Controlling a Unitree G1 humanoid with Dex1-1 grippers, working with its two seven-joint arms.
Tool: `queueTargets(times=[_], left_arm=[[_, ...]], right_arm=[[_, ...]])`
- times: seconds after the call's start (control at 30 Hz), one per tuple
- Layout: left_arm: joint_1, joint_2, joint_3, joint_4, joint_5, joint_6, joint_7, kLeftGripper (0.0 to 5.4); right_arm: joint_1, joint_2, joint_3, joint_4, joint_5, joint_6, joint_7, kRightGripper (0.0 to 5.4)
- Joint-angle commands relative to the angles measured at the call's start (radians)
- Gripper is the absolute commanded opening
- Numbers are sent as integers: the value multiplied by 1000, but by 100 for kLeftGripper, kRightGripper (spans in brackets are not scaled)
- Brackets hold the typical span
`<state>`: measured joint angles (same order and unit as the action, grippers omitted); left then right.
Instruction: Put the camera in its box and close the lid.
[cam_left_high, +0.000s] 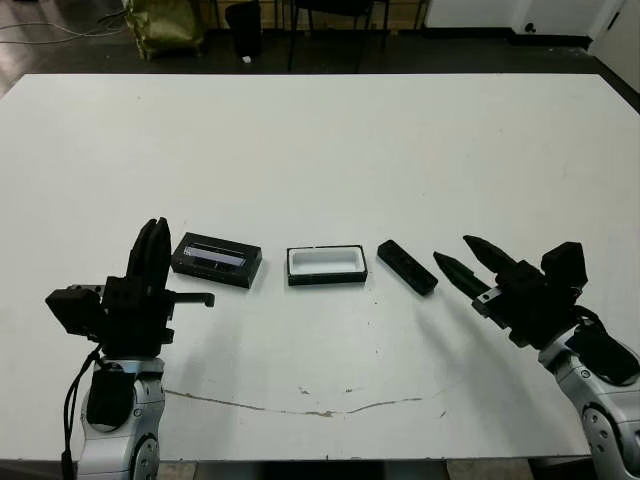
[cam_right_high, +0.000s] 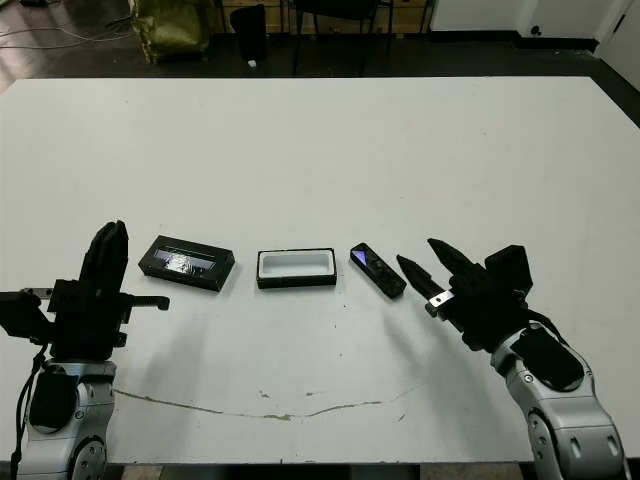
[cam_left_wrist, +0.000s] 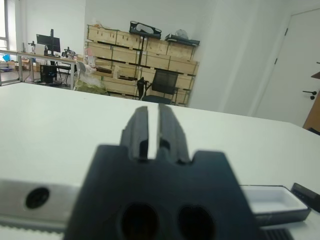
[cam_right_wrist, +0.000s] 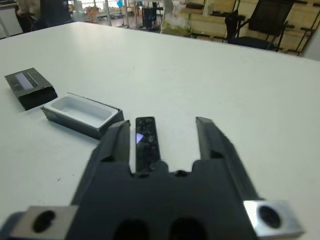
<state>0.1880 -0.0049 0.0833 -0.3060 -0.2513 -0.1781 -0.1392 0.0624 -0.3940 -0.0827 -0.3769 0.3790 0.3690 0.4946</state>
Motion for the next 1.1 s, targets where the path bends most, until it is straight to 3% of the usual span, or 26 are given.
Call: queueTargets(times=[0.03,0.37,0.9,1.1], left_arm=[[10,1,6,20,-2,2,1,0],[8,6,4,25,8,-1,-2,0],[11,3,0,22,9,4,3,0],[14,-1,-9,9,16,18,16,0]], right_arm=[[8,-17,2,7,2,23,13,318],[10,-20,25,-14,-14,69,-2,537],[-17,-25,86,-21,-74,149,-21,537],[-45,-50,98,-51,-85,240,-30,537]])
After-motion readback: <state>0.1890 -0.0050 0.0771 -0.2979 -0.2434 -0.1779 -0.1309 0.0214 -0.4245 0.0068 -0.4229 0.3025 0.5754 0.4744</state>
